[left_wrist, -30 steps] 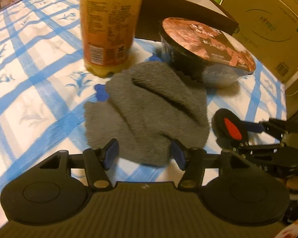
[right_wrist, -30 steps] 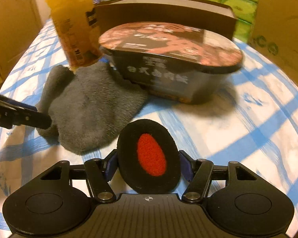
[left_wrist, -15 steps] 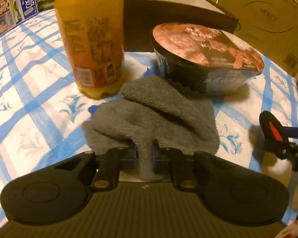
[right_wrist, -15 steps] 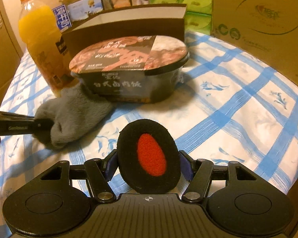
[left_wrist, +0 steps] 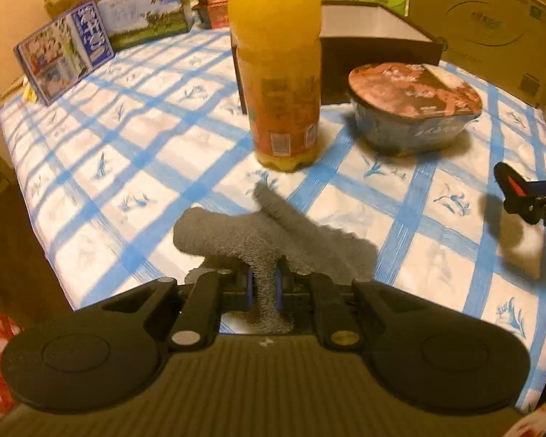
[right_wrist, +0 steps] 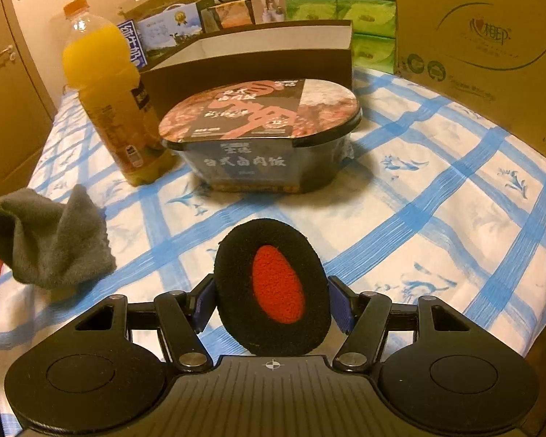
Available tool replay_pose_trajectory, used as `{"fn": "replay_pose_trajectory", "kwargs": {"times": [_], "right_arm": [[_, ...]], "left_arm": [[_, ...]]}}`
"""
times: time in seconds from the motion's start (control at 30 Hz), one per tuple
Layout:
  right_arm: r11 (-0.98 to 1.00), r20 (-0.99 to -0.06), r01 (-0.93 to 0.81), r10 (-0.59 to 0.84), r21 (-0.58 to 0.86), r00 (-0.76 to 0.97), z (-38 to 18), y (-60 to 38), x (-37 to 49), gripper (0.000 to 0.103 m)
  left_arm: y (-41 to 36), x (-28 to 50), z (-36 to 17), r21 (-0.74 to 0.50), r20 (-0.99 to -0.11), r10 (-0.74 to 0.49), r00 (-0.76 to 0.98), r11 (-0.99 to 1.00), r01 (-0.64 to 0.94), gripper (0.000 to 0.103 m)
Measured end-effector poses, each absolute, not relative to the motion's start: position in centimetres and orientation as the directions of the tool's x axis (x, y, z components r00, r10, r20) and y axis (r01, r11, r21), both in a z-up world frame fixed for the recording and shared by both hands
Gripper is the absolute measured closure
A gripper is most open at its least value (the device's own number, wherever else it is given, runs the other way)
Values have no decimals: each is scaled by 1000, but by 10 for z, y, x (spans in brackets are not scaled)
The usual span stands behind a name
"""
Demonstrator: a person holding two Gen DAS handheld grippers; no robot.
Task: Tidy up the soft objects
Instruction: 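Grasp the grey towel with the left gripper and lift it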
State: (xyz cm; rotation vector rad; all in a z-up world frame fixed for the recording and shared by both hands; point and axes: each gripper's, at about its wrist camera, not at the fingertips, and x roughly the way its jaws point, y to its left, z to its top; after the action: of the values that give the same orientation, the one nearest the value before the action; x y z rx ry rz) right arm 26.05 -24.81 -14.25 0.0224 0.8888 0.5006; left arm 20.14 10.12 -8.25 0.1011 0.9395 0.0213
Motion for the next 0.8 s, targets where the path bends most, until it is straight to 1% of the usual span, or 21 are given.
{"fn": "replay_pose_trajectory", "kwargs": {"times": [0.07,0.13,0.2,0.27,0.3,0.4,0.5,0.53,0.57,0.67,0.7,0.77,0.8], "right_arm": [[885,-738,-408,428,224,522,-142,-248,257,40],[886,-740,-406,424,222,521,-142,-249,254,40],[889,-743,-401,420,222,521,-141,-251,252,40],[892,-745,-394,416,222,522,-140,-253,251,40],[893,-746,-391,414,222,522,-140,-254,251,40],[898,-751,-382,406,221,521,-141,-257,253,40],[898,-752,-378,408,227,517,-142,-258,256,40],[897,-753,-378,409,229,515,-143,-258,257,40],[897,-754,-378,411,231,512,-144,-257,258,40],[893,-754,-382,419,239,506,-147,-253,262,39],[891,-754,-384,421,242,504,-148,-252,263,39],[888,-753,-389,428,247,499,-149,-249,265,39],[886,-753,-391,431,249,497,-150,-248,266,39]], "left_arm": [[94,204,-79,70,-795,22,607,996,56,93],[79,210,-82,13,-790,-51,610,995,100,93],[63,218,-90,-41,-788,-119,604,989,140,93],[48,226,-103,-77,-795,-161,585,983,165,92],[42,231,-111,-85,-798,-170,579,982,171,92],[36,242,-133,-78,-821,-142,553,987,138,90],[44,245,-145,-90,-829,-128,545,991,96,76],[46,244,-146,-77,-829,-111,548,993,84,67],[50,243,-146,-61,-829,-91,551,995,73,63],[62,240,-146,-34,-834,-38,550,999,17,38],[67,239,-146,-30,-837,-22,546,1000,-6,34],[77,237,-147,-19,-842,12,540,998,-52,23],[81,237,-149,-15,-845,27,534,997,-73,20]]}}
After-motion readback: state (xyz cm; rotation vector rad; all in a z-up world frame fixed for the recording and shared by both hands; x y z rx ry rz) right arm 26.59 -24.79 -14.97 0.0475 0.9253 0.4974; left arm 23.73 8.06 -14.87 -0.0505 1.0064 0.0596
